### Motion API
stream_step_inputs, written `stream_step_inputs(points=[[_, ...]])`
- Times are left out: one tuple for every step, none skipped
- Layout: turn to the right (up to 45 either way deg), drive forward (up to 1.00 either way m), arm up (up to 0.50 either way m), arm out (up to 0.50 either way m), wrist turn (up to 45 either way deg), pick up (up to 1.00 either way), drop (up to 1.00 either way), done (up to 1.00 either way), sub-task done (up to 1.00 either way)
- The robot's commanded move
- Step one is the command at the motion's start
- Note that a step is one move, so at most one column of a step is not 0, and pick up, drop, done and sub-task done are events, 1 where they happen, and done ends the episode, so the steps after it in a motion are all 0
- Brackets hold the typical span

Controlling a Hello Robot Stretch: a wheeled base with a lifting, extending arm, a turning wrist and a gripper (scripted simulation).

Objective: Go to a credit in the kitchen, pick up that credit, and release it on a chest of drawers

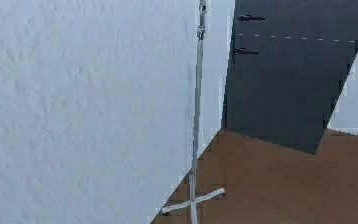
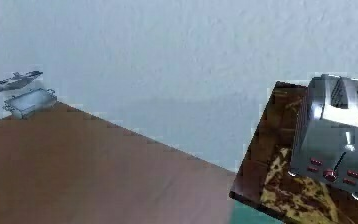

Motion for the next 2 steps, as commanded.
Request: stream_step_inputs(points=[[45.0, 0.0, 0.0, 0.0, 0.0, 0.0, 0.0, 0.0, 0.0], [21.0, 0.0, 0.0, 0.0, 0.0, 0.0, 0.0, 0.0, 0.0]])
